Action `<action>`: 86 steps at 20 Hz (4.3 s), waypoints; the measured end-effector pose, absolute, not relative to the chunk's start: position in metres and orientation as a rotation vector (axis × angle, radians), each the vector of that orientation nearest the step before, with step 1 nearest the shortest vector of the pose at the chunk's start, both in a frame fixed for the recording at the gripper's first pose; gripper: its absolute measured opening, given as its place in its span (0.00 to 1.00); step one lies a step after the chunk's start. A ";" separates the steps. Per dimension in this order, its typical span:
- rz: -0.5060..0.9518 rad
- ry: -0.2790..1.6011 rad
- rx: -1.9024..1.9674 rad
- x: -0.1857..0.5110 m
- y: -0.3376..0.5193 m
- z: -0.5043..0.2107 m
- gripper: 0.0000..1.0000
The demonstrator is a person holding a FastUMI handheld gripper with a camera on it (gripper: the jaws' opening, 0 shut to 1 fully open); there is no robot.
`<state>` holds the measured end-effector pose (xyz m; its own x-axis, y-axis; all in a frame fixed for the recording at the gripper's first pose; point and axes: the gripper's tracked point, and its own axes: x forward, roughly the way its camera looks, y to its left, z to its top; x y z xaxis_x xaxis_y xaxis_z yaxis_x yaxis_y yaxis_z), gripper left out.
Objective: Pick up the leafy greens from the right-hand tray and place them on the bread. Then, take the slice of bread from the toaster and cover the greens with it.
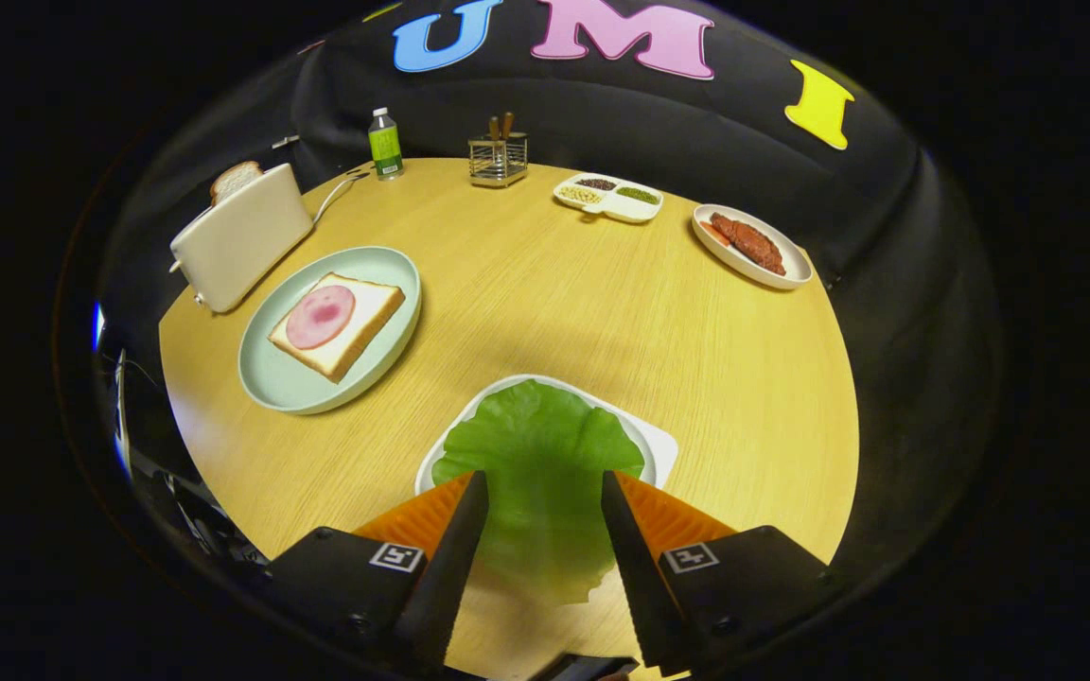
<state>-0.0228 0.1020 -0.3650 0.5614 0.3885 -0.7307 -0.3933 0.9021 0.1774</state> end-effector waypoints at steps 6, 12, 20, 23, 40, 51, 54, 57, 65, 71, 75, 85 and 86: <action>0.530 0.923 -0.049 -0.033 0.113 -0.386 0.58; 0.482 0.951 0.014 -0.025 0.104 -0.387 0.10; 0.460 0.824 0.039 -0.019 0.088 -0.330 0.06; 0.473 0.771 0.045 -0.017 0.089 -0.301 0.06; 0.650 0.607 0.056 -0.001 0.225 -0.182 0.06; 0.680 0.679 0.062 0.008 0.303 -0.199 0.06; 0.656 0.704 0.067 0.012 0.314 -0.210 0.13; 0.610 0.675 0.095 0.018 0.316 -0.202 0.52; 0.593 0.526 0.174 0.017 0.318 -0.135 0.95; 0.582 0.433 0.260 0.019 0.326 -0.075 0.94; 0.594 0.359 0.269 0.019 0.333 -0.035 0.95; 0.742 0.226 0.168 0.016 0.447 0.046 0.93; 0.741 0.234 0.174 0.018 0.456 0.045 0.94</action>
<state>0.0184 0.4559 0.0453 0.7139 0.6842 -0.1493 -0.6455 0.7256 0.2385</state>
